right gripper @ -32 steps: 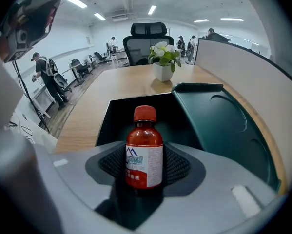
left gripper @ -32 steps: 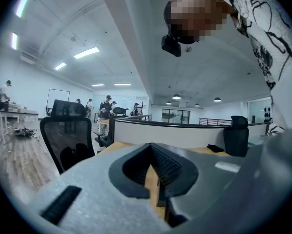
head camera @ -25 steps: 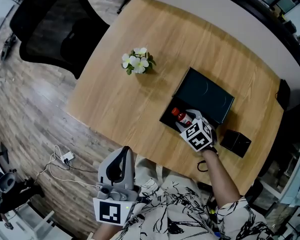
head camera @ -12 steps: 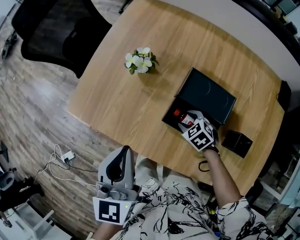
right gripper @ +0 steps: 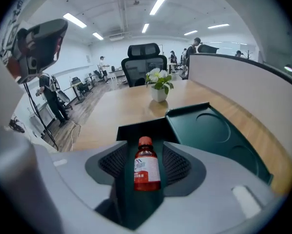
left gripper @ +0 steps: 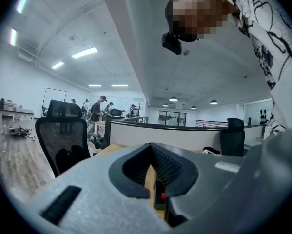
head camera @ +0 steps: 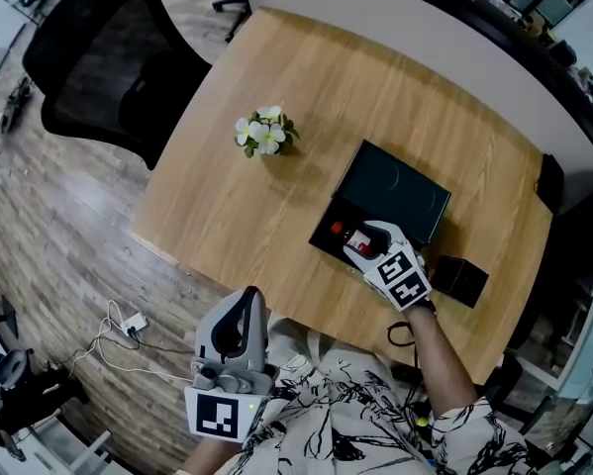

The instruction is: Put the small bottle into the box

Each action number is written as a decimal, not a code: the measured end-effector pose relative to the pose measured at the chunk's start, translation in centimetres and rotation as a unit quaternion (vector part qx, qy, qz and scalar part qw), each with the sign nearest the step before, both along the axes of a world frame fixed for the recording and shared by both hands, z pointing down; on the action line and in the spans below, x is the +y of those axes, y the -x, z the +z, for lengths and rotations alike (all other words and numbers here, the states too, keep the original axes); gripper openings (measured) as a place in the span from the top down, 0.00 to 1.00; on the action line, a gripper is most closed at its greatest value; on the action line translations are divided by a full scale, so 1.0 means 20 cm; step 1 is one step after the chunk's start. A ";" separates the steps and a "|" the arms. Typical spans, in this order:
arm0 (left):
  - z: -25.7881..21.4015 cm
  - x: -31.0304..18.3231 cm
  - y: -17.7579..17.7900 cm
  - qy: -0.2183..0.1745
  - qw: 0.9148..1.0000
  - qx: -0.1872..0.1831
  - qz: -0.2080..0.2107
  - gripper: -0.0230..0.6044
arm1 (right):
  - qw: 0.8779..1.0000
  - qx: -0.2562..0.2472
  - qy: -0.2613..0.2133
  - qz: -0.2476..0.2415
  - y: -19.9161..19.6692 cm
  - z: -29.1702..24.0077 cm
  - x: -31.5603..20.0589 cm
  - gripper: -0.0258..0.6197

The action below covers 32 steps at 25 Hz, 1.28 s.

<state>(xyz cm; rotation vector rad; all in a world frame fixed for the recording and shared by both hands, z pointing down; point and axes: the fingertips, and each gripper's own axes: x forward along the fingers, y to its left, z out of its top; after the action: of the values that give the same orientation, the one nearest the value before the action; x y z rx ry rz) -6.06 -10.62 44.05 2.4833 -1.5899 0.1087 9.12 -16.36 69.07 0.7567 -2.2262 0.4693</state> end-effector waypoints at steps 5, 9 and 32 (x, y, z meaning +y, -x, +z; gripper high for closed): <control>-0.05 -0.01 -0.06 -0.011 1.000 -0.003 0.016 0.96 | 0.994 -0.080 -0.042 0.060 -0.09 -0.31 -0.02 0.82; -0.09 -0.02 -0.14 -0.022 0.999 -0.003 0.039 0.96 | 0.985 -0.116 -0.088 0.097 -0.18 -0.52 -0.03 0.95; -0.40 -0.16 -0.24 -0.120 0.989 -0.036 0.076 0.96 | 0.867 -0.227 -0.344 0.281 -0.86 -1.63 0.28 0.95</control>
<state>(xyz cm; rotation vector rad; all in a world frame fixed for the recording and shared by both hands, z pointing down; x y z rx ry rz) -1.30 -13.89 36.03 2.8151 -1.5177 0.0293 26.39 -10.74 36.54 1.8673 -2.6077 0.0934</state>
